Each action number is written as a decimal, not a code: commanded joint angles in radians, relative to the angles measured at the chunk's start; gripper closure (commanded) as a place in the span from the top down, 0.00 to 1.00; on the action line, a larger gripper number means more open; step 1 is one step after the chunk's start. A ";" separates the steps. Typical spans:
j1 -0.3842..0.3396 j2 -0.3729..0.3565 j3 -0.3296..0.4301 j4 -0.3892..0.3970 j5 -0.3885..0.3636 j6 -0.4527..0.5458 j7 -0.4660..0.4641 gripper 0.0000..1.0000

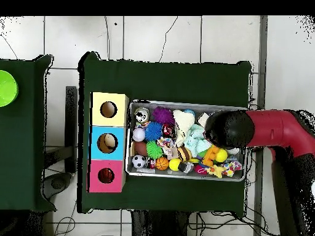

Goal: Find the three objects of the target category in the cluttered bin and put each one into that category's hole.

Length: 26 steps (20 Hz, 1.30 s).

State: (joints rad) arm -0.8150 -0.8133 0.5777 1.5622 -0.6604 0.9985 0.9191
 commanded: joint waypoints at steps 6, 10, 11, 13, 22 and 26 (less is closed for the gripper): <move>-0.071 0.039 0.091 0.109 -0.081 -0.034 -0.360 1.00; -0.075 0.070 0.096 0.122 -0.098 -0.055 -0.365 1.00; -0.077 0.075 0.098 0.125 -0.102 -0.058 -0.365 1.00; -0.083 0.090 0.104 0.138 -0.104 -0.060 -0.371 1.00; -0.100 0.143 0.114 0.157 -0.129 -0.079 -0.361 1.00; -0.091 0.157 0.105 0.136 -0.160 -0.070 -0.359 1.00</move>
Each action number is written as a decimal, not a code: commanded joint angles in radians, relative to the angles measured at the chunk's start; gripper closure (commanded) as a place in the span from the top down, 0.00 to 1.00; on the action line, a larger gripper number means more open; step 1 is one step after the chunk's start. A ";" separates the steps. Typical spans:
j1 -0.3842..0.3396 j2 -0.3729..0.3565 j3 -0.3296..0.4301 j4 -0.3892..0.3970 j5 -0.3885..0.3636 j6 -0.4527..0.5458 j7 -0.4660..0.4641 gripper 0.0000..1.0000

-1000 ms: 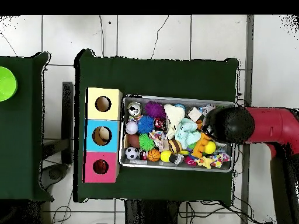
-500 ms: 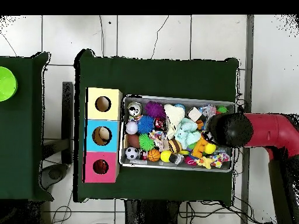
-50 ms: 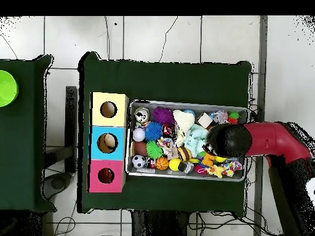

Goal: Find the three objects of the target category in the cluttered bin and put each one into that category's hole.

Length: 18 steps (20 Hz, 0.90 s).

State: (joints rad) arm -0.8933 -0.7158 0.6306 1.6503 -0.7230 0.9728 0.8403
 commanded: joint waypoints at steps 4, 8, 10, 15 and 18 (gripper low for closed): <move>-0.007 0.081 0.039 0.021 -0.140 -0.039 -0.288 1.00; -0.005 0.076 0.030 0.008 -0.161 -0.021 -0.278 1.00; -0.003 0.073 0.030 0.013 -0.170 -0.022 -0.268 1.00; -0.002 0.066 0.022 0.026 -0.187 -0.020 -0.242 1.00; -0.006 0.062 0.017 0.043 -0.189 -0.015 -0.231 1.00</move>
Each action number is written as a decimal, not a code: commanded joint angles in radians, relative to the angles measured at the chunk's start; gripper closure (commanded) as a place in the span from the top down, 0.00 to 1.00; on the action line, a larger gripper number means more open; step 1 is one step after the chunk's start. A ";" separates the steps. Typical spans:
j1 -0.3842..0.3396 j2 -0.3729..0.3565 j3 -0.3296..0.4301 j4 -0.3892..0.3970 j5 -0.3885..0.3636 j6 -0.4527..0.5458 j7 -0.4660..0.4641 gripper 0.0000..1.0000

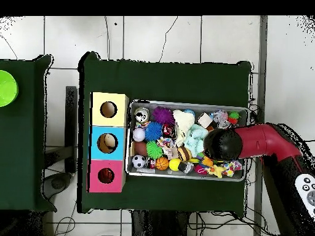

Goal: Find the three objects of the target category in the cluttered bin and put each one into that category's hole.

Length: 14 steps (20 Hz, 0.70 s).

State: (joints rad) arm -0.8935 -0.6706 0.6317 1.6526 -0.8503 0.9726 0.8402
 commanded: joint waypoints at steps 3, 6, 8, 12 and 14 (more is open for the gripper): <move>-0.004 0.007 0.005 0.052 -0.063 -0.005 -0.212 1.00; -0.001 0.010 -0.004 0.057 -0.068 -0.001 -0.204 1.00; -0.006 0.018 -0.011 0.063 -0.074 -0.009 -0.197 1.00; -0.015 0.036 -0.025 0.079 -0.065 -0.002 -0.172 1.00; -0.010 0.047 -0.035 0.083 -0.071 0.002 -0.160 1.00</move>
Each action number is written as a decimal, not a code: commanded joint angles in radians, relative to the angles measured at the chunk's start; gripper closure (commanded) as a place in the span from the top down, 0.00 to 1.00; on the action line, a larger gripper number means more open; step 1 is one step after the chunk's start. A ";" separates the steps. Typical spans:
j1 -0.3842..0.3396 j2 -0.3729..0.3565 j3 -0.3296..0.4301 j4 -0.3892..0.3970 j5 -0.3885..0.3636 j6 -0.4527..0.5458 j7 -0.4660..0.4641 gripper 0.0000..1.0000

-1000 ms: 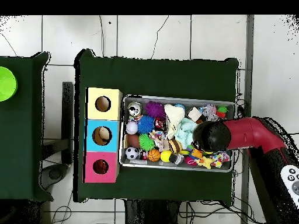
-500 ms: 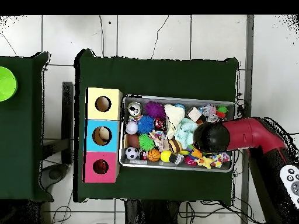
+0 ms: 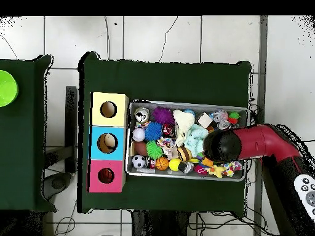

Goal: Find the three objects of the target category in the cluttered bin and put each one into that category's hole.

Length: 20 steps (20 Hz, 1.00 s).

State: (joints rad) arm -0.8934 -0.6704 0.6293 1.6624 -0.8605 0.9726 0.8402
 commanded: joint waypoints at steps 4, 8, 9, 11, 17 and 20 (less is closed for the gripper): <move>-0.008 0.064 -0.045 0.072 -0.075 -0.008 -0.148 1.00; -0.015 0.079 -0.051 0.069 -0.089 -0.031 -0.145 1.00; -0.014 0.079 -0.053 0.072 -0.090 -0.035 -0.141 1.00; -0.011 0.079 -0.056 0.076 -0.094 -0.042 -0.134 1.00; -0.004 0.094 -0.069 0.060 -0.106 -0.049 -0.117 1.00; -0.001 0.095 -0.074 0.054 -0.118 -0.044 -0.127 1.00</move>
State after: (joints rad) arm -0.8934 -0.6134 0.5879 1.7057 -0.8862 0.9724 0.8402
